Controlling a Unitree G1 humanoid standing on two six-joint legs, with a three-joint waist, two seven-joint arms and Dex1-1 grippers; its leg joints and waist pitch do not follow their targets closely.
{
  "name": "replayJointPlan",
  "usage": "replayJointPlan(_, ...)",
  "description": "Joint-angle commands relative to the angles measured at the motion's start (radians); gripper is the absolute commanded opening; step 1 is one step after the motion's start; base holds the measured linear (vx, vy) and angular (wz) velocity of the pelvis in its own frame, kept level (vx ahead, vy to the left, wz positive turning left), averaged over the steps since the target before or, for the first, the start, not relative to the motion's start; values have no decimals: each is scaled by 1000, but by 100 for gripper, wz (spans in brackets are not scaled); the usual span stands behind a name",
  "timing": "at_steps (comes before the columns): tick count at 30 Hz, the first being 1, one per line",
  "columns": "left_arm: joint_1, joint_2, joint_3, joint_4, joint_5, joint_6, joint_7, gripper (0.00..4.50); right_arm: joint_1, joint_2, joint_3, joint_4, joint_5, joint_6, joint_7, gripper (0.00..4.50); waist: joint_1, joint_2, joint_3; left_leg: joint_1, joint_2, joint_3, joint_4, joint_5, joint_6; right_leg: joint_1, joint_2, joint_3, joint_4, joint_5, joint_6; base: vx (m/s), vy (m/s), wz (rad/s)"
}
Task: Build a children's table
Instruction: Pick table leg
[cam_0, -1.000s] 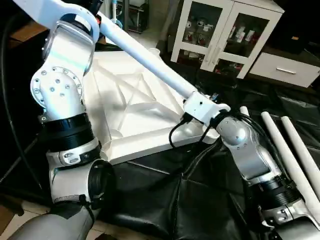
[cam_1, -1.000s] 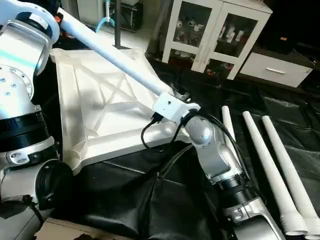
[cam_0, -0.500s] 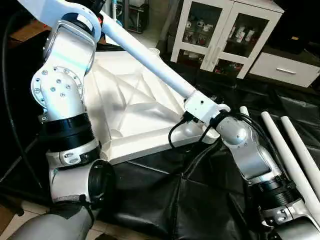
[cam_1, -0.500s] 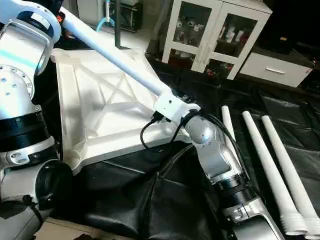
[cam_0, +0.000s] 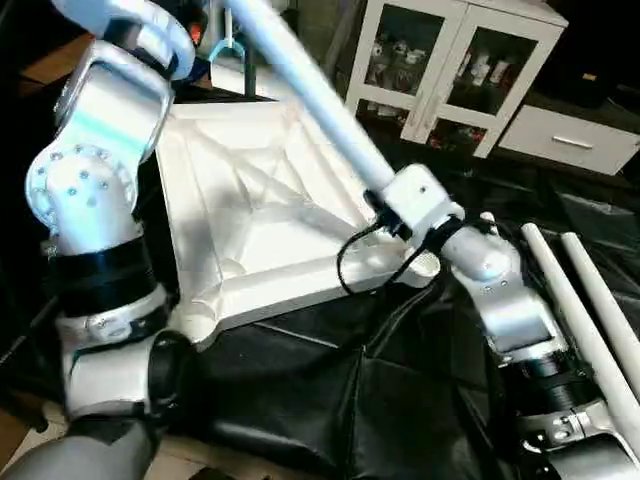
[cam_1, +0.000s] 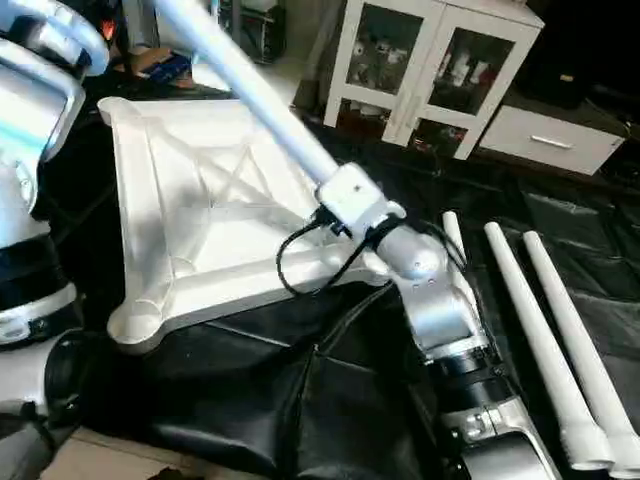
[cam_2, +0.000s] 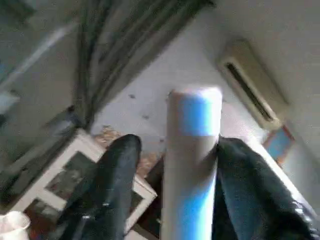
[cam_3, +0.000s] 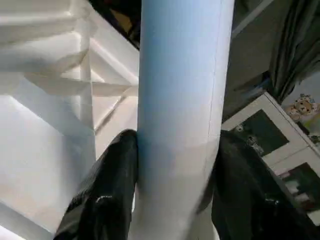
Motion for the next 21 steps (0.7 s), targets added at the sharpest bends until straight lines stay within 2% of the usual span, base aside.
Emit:
replayJointPlan(1, 29, 14, -50, -25, -18, 30, -99, 296, -16, -10, -34, -46, 31, -10, 14, 185, 0, 28, -73, 24, 17, -8, -71, -100, -65, 46, -50, 38, -50, -33, -158, 0, 0, 0)
replayJointPlan(6, 85, 8, -104, -78, -24, 27, -188, 300, -5, -3, -20, -68, 31, -17, 18, 185, 1, 30, -73, 25, 18, -6, -72, -109, -75, 46, -50, 39, -50, -27, -165, 0, 0, 0)
replayJointPlan(11, 92, -21, -136, -84, -29, 12, -254, 300, 6, 4, 0, -85, 44, -17, 34, 185, 0, 28, -72, 21, 18, -8, -74, -129, -76, 49, -51, 40, -53, -57, -154, 0, 0, 0)
replayJointPlan(14, 94, -25, -145, -89, -43, 23, -279, 300, 9, 5, 6, -90, 46, -15, 34, 185, -2, 31, -72, 22, 18, -9, -74, -129, -78, 48, -50, 40, -52, -57, -153, 0, 0, 0)
replayJointPlan(15, 97, -25, -153, -89, -38, 22, -288, 300, 9, 7, 7, -93, 45, -13, 33, 185, -3, 37, -72, 23, 18, -10, -74, -130, -80, 48, -50, 39, -52, -53, -155, 0, 0, 0)
replayJointPlan(17, 107, -20, -175, -80, -5, 10, -300, 300, 9, 12, 7, -99, 45, -9, 31, 185, -4, 35, -72, 23, 18, -9, -74, -127, -77, 48, -49, 39, -52, -40, -158, 0, 0, 0)
replayJointPlan(20, 102, -27, -174, -54, 33, -19, -272, 264, 9, 13, 4, -103, 46, -7, 28, 185, -4, 34, -72, 22, 19, -9, -74, -124, -72, 50, -49, 40, -52, -38, -157, 0, 0, 0)
replayJointPlan(21, 97, -31, -164, -42, 34, -24, -259, 264, 7, 14, 5, -103, 45, -7, 26, 185, -4, 44, -73, 24, 18, -10, -73, -123, -73, 49, -49, 40, -51, -35, -157, 0, 0, 0)
